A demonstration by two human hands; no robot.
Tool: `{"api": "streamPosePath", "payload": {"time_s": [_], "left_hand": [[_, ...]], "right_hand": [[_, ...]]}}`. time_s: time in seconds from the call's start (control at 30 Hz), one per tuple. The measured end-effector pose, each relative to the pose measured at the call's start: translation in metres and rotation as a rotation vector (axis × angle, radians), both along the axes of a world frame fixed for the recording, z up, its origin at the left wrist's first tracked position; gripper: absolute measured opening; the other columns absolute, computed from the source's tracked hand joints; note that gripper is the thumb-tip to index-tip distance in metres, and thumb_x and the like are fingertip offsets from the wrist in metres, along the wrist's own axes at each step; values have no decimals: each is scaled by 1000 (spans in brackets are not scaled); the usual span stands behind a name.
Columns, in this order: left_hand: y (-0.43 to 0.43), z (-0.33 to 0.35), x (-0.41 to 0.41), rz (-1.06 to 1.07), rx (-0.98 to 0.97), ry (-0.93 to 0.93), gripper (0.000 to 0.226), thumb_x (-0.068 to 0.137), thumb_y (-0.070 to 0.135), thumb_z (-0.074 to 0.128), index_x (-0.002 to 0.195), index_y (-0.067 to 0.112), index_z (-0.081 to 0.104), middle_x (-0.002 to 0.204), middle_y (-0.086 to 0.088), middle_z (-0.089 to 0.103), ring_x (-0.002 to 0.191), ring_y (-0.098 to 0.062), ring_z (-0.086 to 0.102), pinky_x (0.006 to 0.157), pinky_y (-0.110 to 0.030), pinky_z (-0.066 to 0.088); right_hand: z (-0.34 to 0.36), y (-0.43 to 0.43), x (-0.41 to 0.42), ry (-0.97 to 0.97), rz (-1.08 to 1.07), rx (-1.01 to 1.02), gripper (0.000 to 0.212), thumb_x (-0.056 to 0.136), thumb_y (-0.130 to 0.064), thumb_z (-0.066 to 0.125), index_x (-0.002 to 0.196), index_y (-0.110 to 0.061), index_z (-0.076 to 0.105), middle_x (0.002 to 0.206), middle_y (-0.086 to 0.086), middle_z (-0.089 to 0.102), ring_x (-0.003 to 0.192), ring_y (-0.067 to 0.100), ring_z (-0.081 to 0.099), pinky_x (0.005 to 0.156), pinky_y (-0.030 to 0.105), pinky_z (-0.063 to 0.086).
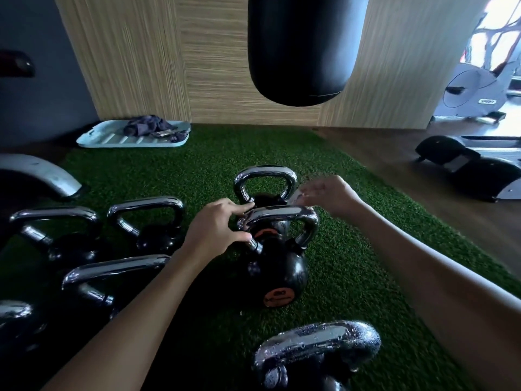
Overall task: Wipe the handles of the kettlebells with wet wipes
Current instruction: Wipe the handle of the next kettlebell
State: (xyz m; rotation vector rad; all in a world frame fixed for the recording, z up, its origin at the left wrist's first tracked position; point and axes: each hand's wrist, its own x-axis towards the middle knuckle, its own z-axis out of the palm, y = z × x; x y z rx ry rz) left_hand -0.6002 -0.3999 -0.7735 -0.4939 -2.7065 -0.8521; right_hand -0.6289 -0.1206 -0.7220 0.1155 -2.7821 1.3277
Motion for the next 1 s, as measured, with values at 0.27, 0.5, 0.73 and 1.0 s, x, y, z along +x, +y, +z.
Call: {"api": "streamPosePath", "payload": {"time_s": [0.27,0.5,0.73,1.0], "left_hand": [[-5,7,-28,-93,-168,-29,63,74,45,87,132,41,64,114,31,57,86,2,51,66,-18,37],[-11,17,-55,-176,-359,66,63,75,50,85,133,45,62,122,28,62,106,-6,60,66,-25,46],[10,23,-97,-189,-459,94,55,75,43,86,126,49,66,104,22,68,83,-8,61,56,-25,45],[42,41,-76,25,-391,-100,45,92,19,70,124,50,67,113,11,71,65,-9,55,49,-21,35]], "right_hand": [[-12,10,-18,-206,91,-189,36,86,-16,76,121,-8,70,123,10,70,106,31,67,84,41,53],[-18,3,9,-213,-39,-356,31,86,-19,77,116,-20,70,122,6,71,81,10,60,57,25,36],[-30,-14,44,-189,-116,-517,43,75,-25,86,115,-24,72,99,-2,79,85,15,70,63,28,46],[-38,-29,56,-151,-139,-554,38,70,-18,87,103,-30,73,90,-2,80,68,19,74,46,23,48]]}}
